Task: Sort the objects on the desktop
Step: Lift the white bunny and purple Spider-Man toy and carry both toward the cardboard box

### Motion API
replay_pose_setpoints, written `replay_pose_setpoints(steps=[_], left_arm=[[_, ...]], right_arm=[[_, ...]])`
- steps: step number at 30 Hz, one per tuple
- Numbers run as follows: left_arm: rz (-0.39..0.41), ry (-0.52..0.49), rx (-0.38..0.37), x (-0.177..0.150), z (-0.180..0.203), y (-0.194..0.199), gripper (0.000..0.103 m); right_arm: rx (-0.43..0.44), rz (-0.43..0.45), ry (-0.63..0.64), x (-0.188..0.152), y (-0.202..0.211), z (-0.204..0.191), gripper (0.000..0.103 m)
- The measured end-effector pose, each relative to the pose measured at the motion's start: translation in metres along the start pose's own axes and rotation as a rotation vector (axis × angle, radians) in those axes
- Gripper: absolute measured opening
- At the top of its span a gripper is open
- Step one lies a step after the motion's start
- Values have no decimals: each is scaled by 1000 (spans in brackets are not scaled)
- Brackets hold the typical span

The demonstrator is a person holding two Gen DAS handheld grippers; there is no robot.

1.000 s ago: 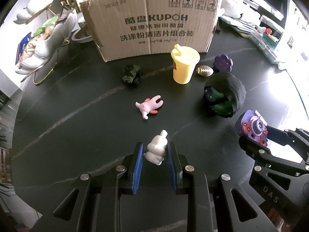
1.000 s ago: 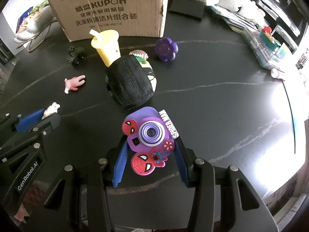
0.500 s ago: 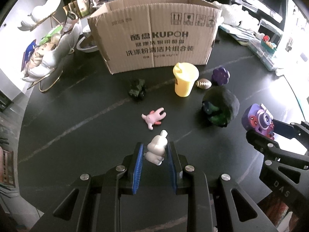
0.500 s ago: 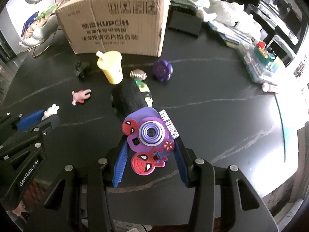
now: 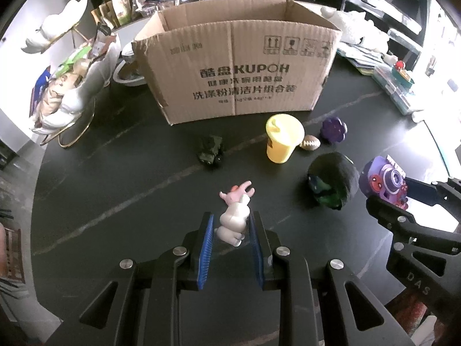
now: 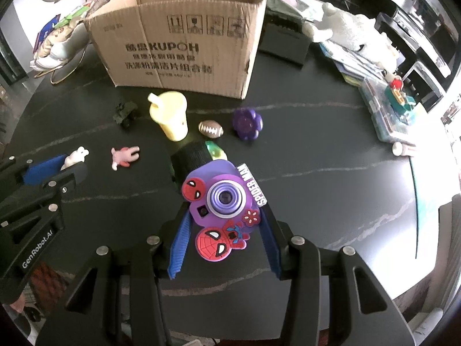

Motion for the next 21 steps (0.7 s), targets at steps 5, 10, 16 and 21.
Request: replay_pose_setpoints(steps=[5, 10, 16, 21], left_arm=[[0, 9, 7, 10, -8, 3, 22], [4, 14, 13, 20, -14, 9, 22], [7, 40, 14, 31, -23, 12, 22], [10, 43, 25, 41, -25, 14, 22]], right_arm=[[0, 2, 8, 13, 4, -3, 43], [-9, 4, 18, 24, 6, -5, 43], [2, 6, 18, 32, 9, -8, 43], [12, -1, 23, 42, 9, -10, 43]])
Point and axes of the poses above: each gripper's, at about its wrist camera, not at the fingertips, and y roughly against the way its jaws point, z to its right, x to its top, the point moved 5 cm from there along -y, roughly the way its jaws point, and after that the axes turned 2 degrees about -z, right-handed, at the moved point
